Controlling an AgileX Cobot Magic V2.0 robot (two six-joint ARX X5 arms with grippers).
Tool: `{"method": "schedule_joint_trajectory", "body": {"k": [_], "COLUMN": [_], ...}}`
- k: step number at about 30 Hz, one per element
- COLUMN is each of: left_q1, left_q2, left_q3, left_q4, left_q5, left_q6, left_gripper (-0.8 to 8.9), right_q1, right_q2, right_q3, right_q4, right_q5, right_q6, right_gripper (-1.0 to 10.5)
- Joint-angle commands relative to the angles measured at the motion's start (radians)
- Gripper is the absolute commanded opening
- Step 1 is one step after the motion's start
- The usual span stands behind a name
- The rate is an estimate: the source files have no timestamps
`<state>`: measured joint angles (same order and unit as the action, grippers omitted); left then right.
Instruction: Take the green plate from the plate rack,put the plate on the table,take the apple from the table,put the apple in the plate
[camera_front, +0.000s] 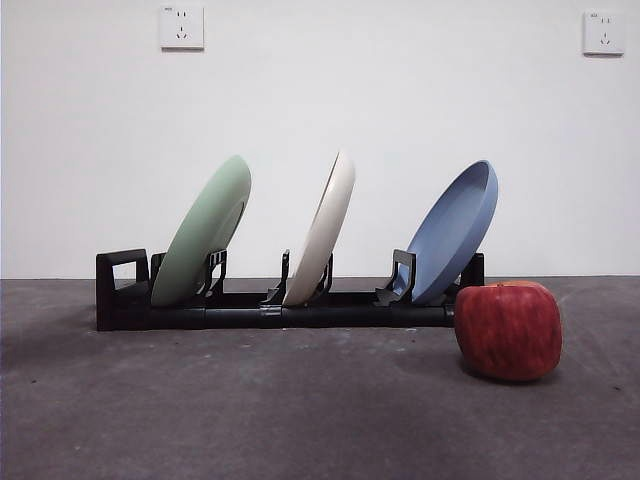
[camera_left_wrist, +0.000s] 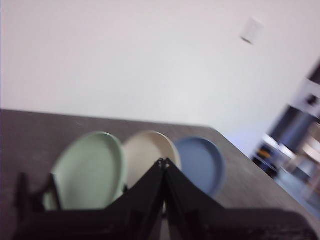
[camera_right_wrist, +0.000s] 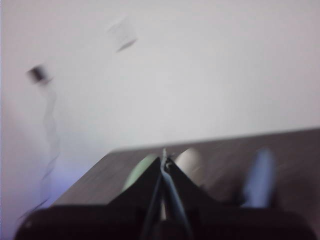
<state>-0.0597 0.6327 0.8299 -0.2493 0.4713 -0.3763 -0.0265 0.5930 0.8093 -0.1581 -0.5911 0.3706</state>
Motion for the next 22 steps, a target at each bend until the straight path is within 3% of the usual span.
{"method": "schedule_joint_trajectory", "body": {"k": [1,4,9,14,18,20,22], "left_q1": [0.002,0.001,-0.010,-0.026,-0.047,-0.059,-0.068], "left_q2": [0.107,0.232,0.423,0.581,0.661,0.685,0.702], "left_q3": [0.125,0.268,0.470,0.593,0.623,0.624,0.624], "left_q4": [-0.099,-0.244,-0.479,-0.624,-0.654,-0.654,-0.649], "left_q5": [0.072,0.125,0.131,0.131,0.131,0.130,0.127], "left_q6": [0.058,0.139,0.269,0.339,0.363,0.363,0.362], "left_gripper": [-0.04,-0.04,-0.04,-0.04,0.18,1.76,3.82], "right_q1": [0.003,0.025,0.105,0.225,0.295,0.312,0.322], "right_q2": [0.134,0.264,0.464,0.644,0.755,0.797,0.830], "right_q3": [0.114,0.248,0.463,0.655,0.769,0.814,0.849], "right_q4": [-0.073,-0.200,-0.432,-0.648,-0.765,-0.806,-0.835], "right_q5": [-0.115,-0.161,-0.143,0.033,0.179,0.225,0.237], "right_q6": [0.003,-0.012,-0.106,-0.220,-0.283,-0.295,-0.297], "right_gripper": [0.0,0.0,0.0,0.0,0.3,1.8,4.3]}}
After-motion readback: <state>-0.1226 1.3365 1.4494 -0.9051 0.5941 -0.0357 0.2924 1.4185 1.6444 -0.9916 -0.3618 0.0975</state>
